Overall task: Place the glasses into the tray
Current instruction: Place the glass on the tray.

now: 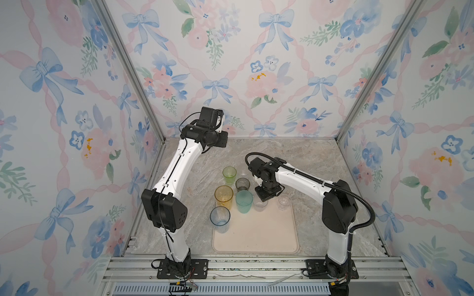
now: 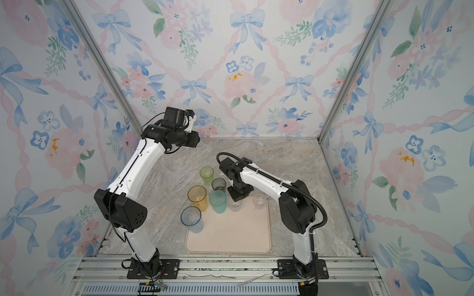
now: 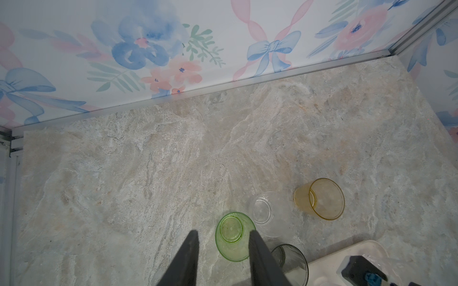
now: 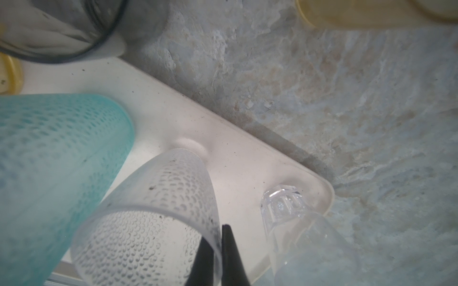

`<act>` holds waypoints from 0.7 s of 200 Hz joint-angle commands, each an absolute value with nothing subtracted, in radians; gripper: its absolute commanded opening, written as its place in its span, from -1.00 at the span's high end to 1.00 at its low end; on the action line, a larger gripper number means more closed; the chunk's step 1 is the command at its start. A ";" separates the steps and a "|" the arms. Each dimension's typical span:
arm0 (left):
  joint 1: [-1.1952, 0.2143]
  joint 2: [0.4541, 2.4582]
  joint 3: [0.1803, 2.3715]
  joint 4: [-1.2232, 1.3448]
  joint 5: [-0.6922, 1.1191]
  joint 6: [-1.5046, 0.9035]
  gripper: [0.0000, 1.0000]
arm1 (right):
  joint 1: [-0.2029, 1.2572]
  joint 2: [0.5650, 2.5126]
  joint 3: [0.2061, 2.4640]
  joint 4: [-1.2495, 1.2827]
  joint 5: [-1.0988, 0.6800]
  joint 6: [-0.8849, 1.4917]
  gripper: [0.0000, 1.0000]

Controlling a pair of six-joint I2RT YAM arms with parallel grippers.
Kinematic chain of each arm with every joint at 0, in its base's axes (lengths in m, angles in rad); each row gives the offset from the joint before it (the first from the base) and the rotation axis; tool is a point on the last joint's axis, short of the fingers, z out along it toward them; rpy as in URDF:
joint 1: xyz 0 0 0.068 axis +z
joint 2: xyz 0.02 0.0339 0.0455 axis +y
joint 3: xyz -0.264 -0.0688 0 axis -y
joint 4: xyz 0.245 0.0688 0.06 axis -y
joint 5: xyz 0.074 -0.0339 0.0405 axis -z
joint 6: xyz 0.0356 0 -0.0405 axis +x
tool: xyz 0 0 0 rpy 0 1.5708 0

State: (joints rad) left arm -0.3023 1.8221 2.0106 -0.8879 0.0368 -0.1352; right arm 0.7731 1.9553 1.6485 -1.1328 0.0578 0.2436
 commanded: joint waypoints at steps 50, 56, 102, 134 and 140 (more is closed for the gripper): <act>-0.292 1.787 1.999 -0.886 0.033 -0.123 0.26 | 0.759 1.974 1.604 -1.107 0.031 0.264 1.00; -0.292 1.787 1.999 -0.887 0.033 -0.123 0.26 | 0.758 1.973 1.600 -1.105 0.031 0.265 1.00; -0.293 1.786 1.998 -0.887 0.034 -0.124 0.26 | 0.753 1.971 1.588 -1.091 0.034 0.268 0.99; -0.293 1.779 1.996 -0.887 0.031 -0.121 0.25 | 0.748 1.974 1.581 -1.087 0.032 0.269 0.89; -0.293 1.778 1.994 -0.887 0.031 -0.122 0.26 | 0.748 1.972 1.578 -1.085 0.032 0.269 0.87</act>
